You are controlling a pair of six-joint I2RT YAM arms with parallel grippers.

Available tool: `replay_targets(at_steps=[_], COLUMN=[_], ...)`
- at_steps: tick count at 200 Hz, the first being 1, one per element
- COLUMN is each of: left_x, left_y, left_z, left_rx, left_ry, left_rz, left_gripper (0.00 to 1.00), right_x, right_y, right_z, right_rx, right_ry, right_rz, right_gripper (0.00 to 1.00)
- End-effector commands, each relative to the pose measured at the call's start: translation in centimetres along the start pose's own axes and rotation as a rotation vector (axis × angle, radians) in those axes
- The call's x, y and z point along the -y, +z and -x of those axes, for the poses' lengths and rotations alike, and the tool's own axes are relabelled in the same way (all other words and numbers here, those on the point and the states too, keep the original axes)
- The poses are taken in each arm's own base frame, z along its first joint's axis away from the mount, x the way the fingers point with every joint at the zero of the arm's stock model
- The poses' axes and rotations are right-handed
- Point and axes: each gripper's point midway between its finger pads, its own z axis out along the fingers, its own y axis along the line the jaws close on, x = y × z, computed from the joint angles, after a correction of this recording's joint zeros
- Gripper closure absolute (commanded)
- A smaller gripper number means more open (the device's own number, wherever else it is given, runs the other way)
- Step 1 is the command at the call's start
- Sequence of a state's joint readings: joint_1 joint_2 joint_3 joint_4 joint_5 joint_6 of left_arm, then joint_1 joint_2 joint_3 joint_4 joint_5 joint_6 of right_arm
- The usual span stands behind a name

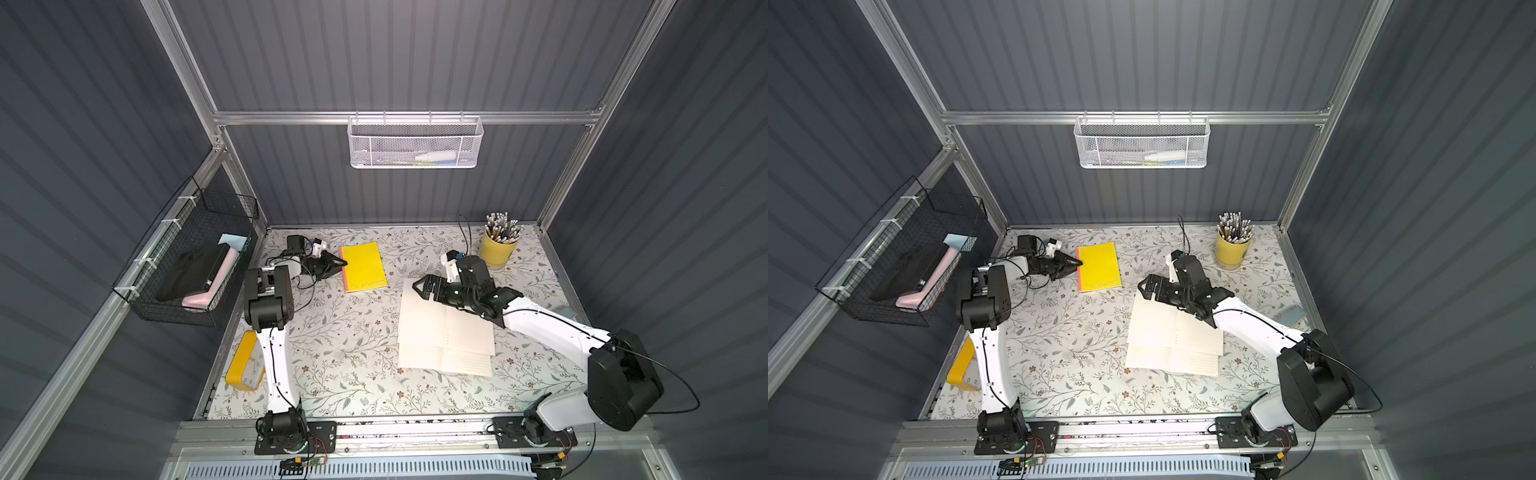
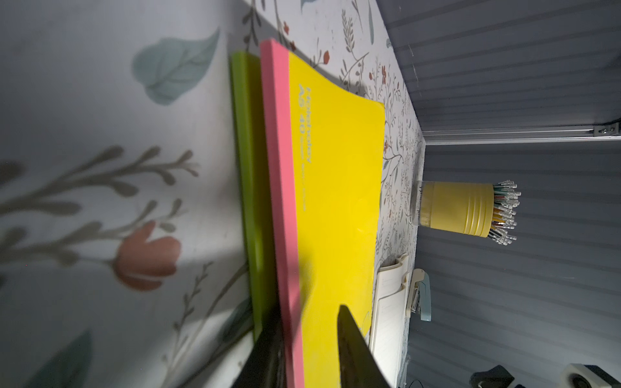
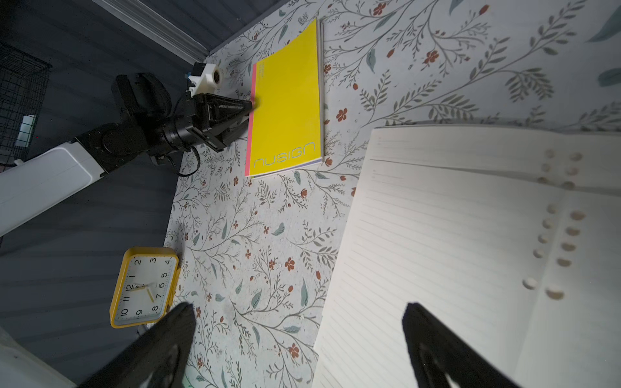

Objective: Close the notebook
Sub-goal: Place the notebook at the notebook.

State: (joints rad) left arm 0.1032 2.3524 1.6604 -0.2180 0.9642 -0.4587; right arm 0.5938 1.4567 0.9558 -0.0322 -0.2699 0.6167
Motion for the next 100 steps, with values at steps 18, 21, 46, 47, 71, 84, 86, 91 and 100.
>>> replay_targets(at_steps=[18, 21, 46, 47, 71, 84, 86, 91, 100], left_x=[0.3, 0.3, 0.8, 0.7, 0.6, 0.4, 0.4, 0.4, 0.4], left_y=[-0.8, -0.9, -1.9, -1.9, -3.0, -3.5, -3.5, -3.7, -3.9], left_z=[1.2, 1.2, 1.9, 2.0, 2.2, 2.2, 2.2, 2.1, 2.0], left_rx=[0.015, 0.016, 0.026, 0.027, 0.036, 0.041, 0.042, 0.043, 0.041], left_ry=[0.028, 0.028, 0.037, 0.036, 0.029, 0.028, 0.027, 0.024, 0.023], left_rz=[0.018, 0.019, 0.040, 0.041, 0.053, 0.056, 0.057, 0.058, 0.050], left_gripper=[0.70, 0.69, 0.65, 0.65, 0.61, 0.59, 0.59, 0.59, 0.59], right_x=[-0.3, -0.3, -0.2, -0.1, 0.0, -0.1, -0.1, -0.1, -0.2], right_y=[0.1, 0.1, 0.1, 0.1, -0.1, -0.1, -0.1, -0.1, -0.1], right_z=[-0.5, -0.6, -1.0, -1.0, -1.0, -1.0, -1.0, -1.0, -0.9], right_rx=[-0.042, -0.045, -0.046, -0.047, -0.042, -0.041, -0.041, -0.041, -0.041], right_ry=[-0.022, -0.020, -0.009, -0.008, 0.002, 0.002, 0.001, 0.000, -0.001], right_rz=[0.022, 0.022, 0.031, 0.030, 0.027, 0.029, 0.029, 0.030, 0.032], right_gripper=[0.01, 0.01, 0.01, 0.01, 0.01, 0.01, 0.01, 0.01, 0.01])
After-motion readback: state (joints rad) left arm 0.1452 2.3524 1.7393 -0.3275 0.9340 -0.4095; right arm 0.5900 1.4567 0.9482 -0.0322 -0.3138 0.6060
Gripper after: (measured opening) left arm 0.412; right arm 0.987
